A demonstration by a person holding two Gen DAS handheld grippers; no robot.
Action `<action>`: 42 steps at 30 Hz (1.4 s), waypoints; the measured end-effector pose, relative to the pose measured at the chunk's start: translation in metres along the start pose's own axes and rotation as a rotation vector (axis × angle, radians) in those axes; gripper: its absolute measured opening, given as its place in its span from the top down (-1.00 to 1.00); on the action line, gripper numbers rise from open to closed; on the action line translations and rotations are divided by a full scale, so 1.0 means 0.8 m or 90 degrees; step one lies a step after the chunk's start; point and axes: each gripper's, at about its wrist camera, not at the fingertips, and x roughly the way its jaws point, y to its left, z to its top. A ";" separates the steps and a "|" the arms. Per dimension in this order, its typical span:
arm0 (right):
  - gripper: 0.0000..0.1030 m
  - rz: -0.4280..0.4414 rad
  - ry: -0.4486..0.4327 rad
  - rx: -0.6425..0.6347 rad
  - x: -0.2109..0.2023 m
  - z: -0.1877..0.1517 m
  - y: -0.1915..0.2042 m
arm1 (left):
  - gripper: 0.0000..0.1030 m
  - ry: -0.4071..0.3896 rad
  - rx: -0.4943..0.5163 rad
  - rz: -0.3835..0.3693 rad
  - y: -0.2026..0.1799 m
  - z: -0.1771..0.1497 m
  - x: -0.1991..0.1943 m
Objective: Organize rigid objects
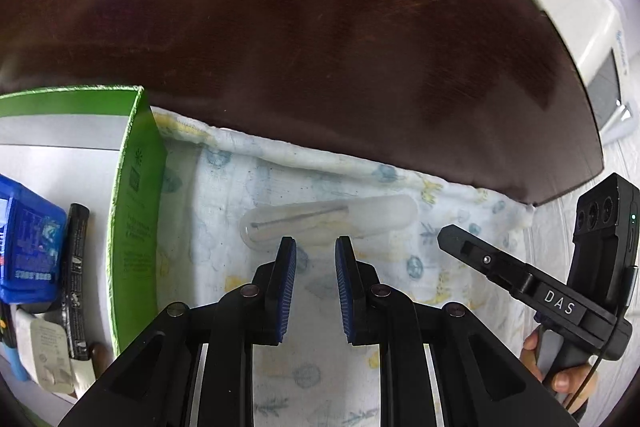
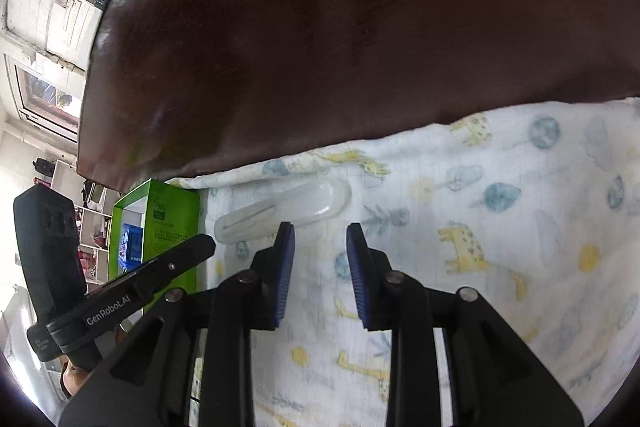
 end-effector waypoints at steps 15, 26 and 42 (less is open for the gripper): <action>0.42 0.007 0.011 -0.009 0.037 0.022 -0.013 | 0.65 -0.003 0.001 -0.019 0.019 -0.003 0.008; 0.78 0.060 0.076 -0.056 0.050 0.010 0.007 | 0.65 0.063 0.030 -0.097 0.004 -0.031 0.022; 0.20 0.027 0.045 -0.063 0.039 0.015 0.013 | 0.29 0.026 0.016 0.090 0.024 -0.015 -0.035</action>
